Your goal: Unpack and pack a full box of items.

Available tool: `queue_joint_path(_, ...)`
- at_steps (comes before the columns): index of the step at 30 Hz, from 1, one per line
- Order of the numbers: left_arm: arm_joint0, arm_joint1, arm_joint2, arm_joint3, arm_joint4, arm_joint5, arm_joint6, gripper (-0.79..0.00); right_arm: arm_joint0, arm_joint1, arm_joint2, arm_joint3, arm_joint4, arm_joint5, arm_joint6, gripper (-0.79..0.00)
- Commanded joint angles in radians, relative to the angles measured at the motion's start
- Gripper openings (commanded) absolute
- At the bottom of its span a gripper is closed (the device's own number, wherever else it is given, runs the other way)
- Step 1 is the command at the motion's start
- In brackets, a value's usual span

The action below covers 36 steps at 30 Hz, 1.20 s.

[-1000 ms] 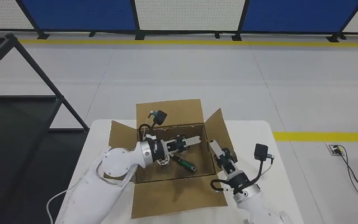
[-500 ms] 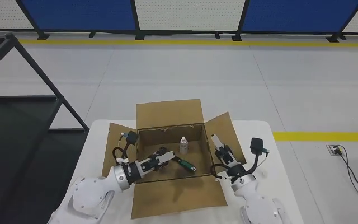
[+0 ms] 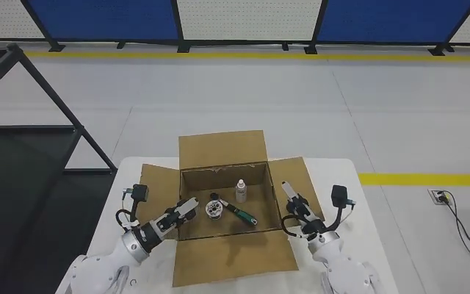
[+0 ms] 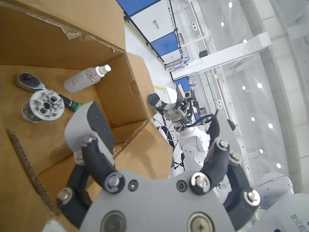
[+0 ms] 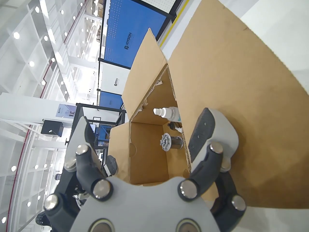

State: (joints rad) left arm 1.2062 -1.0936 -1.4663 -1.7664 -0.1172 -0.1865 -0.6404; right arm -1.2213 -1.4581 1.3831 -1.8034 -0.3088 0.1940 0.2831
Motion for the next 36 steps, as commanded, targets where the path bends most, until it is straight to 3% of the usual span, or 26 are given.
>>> queue_joint_path(1,0.012,0.002,-0.015,0.004,0.0,0.0,-0.002,0.0,-0.003,0.003,-0.001,0.003,-0.002,-0.007,0.025,0.0)
queue_joint_path(26,0.05,0.023,-0.143,0.048,0.008,0.004,-0.01,0.0,-0.035,0.019,-0.052,-0.015,-0.012,-0.053,0.1,0.0)
queue_joint_path(36,0.094,0.026,-0.186,-0.012,-0.088,-0.07,-0.021,0.0,-0.051,0.021,-0.086,-0.136,-0.024,-0.087,0.057,0.0)
